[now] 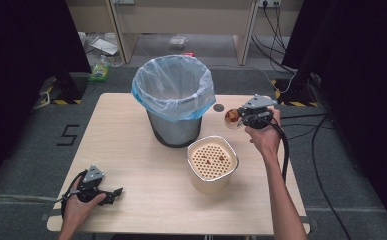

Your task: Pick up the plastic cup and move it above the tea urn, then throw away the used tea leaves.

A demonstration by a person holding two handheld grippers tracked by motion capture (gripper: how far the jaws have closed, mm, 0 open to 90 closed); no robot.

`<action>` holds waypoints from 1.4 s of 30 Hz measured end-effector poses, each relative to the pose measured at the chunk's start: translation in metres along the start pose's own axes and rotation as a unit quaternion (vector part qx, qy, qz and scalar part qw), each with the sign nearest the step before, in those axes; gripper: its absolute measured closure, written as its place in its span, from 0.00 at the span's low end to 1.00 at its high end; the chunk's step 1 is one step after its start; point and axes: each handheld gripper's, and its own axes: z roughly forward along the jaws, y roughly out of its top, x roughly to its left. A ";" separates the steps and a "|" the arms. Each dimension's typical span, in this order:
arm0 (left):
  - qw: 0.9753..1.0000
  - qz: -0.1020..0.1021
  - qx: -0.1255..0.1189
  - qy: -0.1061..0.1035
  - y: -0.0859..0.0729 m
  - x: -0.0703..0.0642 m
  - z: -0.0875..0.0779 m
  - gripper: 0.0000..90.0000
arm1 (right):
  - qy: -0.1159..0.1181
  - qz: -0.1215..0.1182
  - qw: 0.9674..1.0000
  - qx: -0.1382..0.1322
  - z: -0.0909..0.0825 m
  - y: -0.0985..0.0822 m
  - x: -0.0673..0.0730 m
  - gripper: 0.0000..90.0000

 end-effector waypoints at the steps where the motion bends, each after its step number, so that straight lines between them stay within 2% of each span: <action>1: 1.000 0.000 0.000 0.000 0.000 0.000 0.000 0.00 | 0.001 -0.005 1.000 -0.004 -0.002 0.001 0.001 0.97; 3: 1.000 0.000 0.000 0.000 0.000 0.000 0.000 0.00 | -0.002 -0.013 1.000 -0.015 -0.007 0.003 0.006 0.97; 7: 1.000 0.000 0.000 0.000 0.000 0.000 0.000 0.00 | -0.020 -0.047 0.998 -0.029 -0.016 0.005 0.019 0.97; 8: 1.000 0.000 0.000 0.000 0.000 0.000 0.000 0.00 | -0.020 -0.047 0.998 -0.029 -0.016 0.005 0.019 0.97; 9: 1.000 0.001 0.000 0.000 0.000 0.000 0.000 0.00 | -0.031 -0.068 0.996 -0.039 -0.020 0.005 0.028 0.97; 16: 1.000 0.000 0.000 0.000 0.000 0.000 0.000 0.00 | -0.042 -0.093 0.993 -0.063 -0.028 0.002 0.045 0.97; 17: 1.000 0.000 0.000 0.000 0.000 0.000 0.000 0.00 | -0.057 -0.115 0.989 -0.079 -0.030 0.001 0.052 0.97; 18: 1.000 0.000 0.000 0.000 0.000 0.000 0.000 0.00 | -0.057 -0.115 0.989 -0.079 -0.030 0.001 0.052 0.97; 20: 1.000 0.000 0.000 0.000 0.000 0.000 0.000 0.00 | -0.069 -0.133 0.984 -0.095 -0.033 -0.002 0.059 0.97; 21: 1.000 0.000 0.000 0.000 0.000 0.000 0.000 0.00 | -0.086 -0.158 0.977 -0.111 -0.037 -0.005 0.067 0.97; 22: 1.000 0.000 0.000 0.000 0.000 0.000 0.000 0.00 | -0.086 -0.158 0.977 -0.111 -0.037 -0.005 0.067 0.97; 23: 1.000 0.000 0.000 0.000 0.000 0.000 0.000 0.00 | -0.093 -0.169 0.974 -0.119 -0.038 -0.006 0.070 0.97; 24: 1.000 0.001 0.000 0.000 0.000 0.000 0.000 0.00 | -0.117 -0.180 0.967 -0.139 -0.040 -0.012 0.080 0.97; 25: 1.000 0.000 0.000 0.000 0.000 0.000 0.000 0.00 | -0.127 -0.192 0.963 -0.143 -0.040 -0.015 0.085 0.97; 26: 1.000 0.000 0.000 0.000 0.000 0.000 0.000 0.00 | -0.140 -0.208 0.957 -0.146 -0.040 -0.018 0.090 0.97; 28: 1.000 0.000 0.000 0.000 0.000 0.000 0.000 0.00 | -0.160 -0.222 0.948 -0.161 -0.042 -0.023 0.097 0.97; 30: 1.000 0.000 -0.001 0.000 0.000 0.000 0.000 0.00 | -0.183 -0.245 0.937 -0.171 -0.046 -0.025 0.104 0.97; 31: 1.000 0.000 -0.001 0.000 0.000 0.000 0.000 0.00 | -0.199 -0.266 0.927 -0.173 -0.049 -0.026 0.110 0.97; 32: 1.000 0.000 0.000 0.000 0.000 0.000 0.000 0.00 | -0.199 -0.266 0.927 -0.173 -0.049 -0.026 0.110 0.97; 33: 1.000 0.001 0.000 0.001 0.000 0.000 0.000 0.00 | -0.211 -0.284 0.919 -0.171 -0.050 -0.026 0.115 0.97; 35: 1.000 0.000 0.000 0.000 0.000 0.000 0.000 0.00 | -0.214 -0.295 0.915 -0.175 -0.048 -0.028 0.120 0.97; 36: 1.000 0.000 0.000 0.000 0.000 0.000 0.000 0.00 | -0.217 -0.307 0.909 -0.178 -0.048 -0.028 0.123 0.97; 37: 1.000 0.000 0.000 0.000 0.000 0.000 0.000 0.00 | -0.217 -0.307 0.909 -0.178 -0.048 -0.028 0.123 0.97; 38: 1.000 0.000 -0.001 0.000 0.000 0.000 0.000 0.00 | -0.227 -0.327 0.900 -0.177 -0.046 -0.030 0.127 0.97; 39: 1.000 0.000 -0.001 0.000 0.000 0.000 0.000 0.00 | -0.227 -0.327 0.900 -0.177 -0.046 -0.030 0.127 0.97; 40: 1.000 0.001 0.000 0.001 0.000 0.000 0.000 0.00 | -0.236 -0.340 0.892 -0.181 -0.047 -0.032 0.130 0.98; 41: 1.000 0.001 0.000 0.001 0.000 0.000 0.000 0.00 | -0.236 -0.340 0.892 -0.181 -0.047 -0.032 0.130 0.98; 42: 1.000 0.000 0.000 0.000 0.000 0.000 0.000 0.00 | -0.240 -0.342 0.890 -0.184 -0.047 -0.033 0.131 0.98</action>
